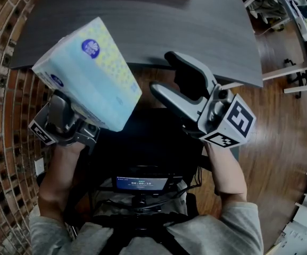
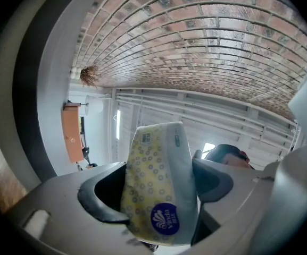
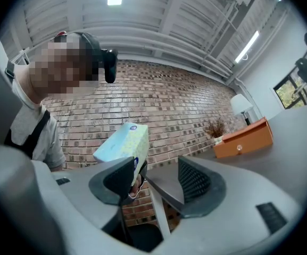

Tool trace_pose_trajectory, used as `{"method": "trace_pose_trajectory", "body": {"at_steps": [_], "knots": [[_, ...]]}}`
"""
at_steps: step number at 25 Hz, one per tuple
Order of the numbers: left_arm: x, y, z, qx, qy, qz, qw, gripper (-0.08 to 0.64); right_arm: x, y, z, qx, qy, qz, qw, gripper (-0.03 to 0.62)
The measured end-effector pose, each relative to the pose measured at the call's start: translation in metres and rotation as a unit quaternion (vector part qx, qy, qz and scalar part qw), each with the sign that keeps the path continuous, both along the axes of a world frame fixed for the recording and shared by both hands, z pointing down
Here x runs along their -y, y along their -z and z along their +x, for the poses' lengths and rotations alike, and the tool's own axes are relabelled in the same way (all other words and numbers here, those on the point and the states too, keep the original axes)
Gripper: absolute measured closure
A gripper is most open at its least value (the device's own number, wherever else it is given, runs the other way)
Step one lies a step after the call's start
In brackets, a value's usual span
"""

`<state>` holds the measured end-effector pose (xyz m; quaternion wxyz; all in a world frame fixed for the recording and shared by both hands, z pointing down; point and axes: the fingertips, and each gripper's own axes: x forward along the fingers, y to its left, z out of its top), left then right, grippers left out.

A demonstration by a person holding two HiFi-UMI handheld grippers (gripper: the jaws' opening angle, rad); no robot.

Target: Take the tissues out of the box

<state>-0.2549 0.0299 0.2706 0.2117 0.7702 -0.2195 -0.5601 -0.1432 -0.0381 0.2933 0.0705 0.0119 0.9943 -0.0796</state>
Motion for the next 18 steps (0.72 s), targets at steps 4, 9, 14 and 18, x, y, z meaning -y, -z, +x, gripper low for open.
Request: {"method": "trace_pose_trajectory", "body": {"at_steps": [4,9,14,18], "knots": [[0.0,-0.001,0.002,0.002,0.0,-0.002,1.0,0.181,-0.001,-0.001,0.0,-0.001,0.001,0.002,1.0,0.336],[-0.001,-0.003,0.003,0.005,-0.001,-0.003,1.0,0.181,-0.002,-0.002,0.001,-0.001,0.0,0.003,1.0,0.336],[0.0,-0.002,0.004,0.007,-0.001,-0.004,1.0,0.181,-0.002,-0.001,0.0,-0.002,0.0,0.002,1.0,0.336],[0.0,-0.002,0.011,0.008,-0.001,-0.007,0.9999,0.181,-0.002,0.0,0.007,-0.002,0.0,0.002,1.0,0.336]]}}
